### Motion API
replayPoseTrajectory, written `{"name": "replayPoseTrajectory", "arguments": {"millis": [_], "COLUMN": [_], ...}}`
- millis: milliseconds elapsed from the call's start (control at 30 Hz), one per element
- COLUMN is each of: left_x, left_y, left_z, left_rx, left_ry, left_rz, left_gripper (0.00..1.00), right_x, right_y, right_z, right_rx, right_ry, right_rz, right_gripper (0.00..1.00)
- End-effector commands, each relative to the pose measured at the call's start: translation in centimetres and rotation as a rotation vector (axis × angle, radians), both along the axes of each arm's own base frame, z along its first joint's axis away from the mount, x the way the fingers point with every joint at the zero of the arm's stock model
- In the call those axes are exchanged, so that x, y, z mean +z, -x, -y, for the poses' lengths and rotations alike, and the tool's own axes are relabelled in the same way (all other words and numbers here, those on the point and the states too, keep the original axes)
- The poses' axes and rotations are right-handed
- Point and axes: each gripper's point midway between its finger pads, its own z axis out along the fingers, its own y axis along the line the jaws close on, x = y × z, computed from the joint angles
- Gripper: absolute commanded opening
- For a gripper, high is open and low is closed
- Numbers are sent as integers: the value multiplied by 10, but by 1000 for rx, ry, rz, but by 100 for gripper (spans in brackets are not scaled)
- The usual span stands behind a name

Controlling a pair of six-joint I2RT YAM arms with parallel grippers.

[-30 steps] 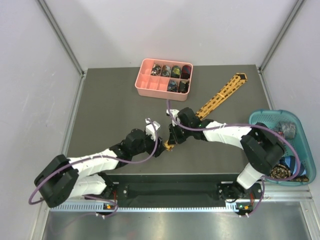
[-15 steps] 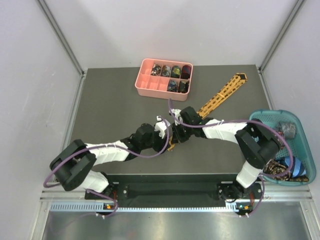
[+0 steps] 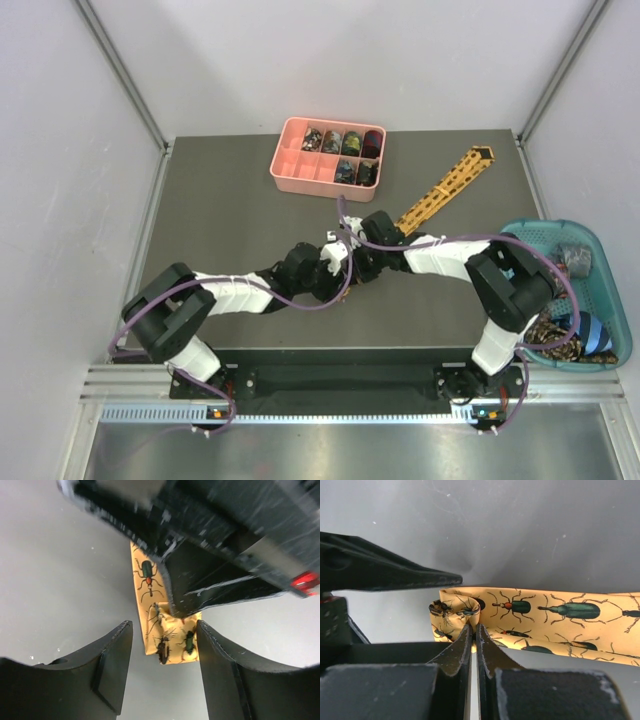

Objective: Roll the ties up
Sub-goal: Roll the tie

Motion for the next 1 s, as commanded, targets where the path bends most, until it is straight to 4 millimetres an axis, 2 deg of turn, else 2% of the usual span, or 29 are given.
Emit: {"name": "replayPoseTrajectory", "arguments": {"millis": [0, 200, 600, 733, 800, 900, 967], "left_x": [6, -8, -18, -12, -9, 1, 16], "left_y": [-11, -8, 16, 14, 5, -1, -11], "left_z": [8, 8, 15, 14, 9, 6, 1], "left_rx": [-13, -12, -63, -28, 28, 68, 127], "left_ry": [-9, -55, -137, -109, -117, -99, -76], "left_rz": [51, 38, 53, 67, 94, 125, 177], "left_gripper": [59, 56, 52, 61, 65, 70, 73], "right_x": [9, 13, 14, 15, 15, 15, 15], "right_y": [-14, -17, -19, -19, -19, -18, -18], "right_z": [-4, -3, -2, -2, -3, -3, -3], "right_rx": [13, 10, -3, -1, -1, 2, 2], "right_ry": [-33, -46, -41, -40, -42, -45, -46], "right_rz": [22, 14, 10, 8, 6, 4, 6], "right_gripper": [0, 0, 0, 0, 0, 0, 0]}}
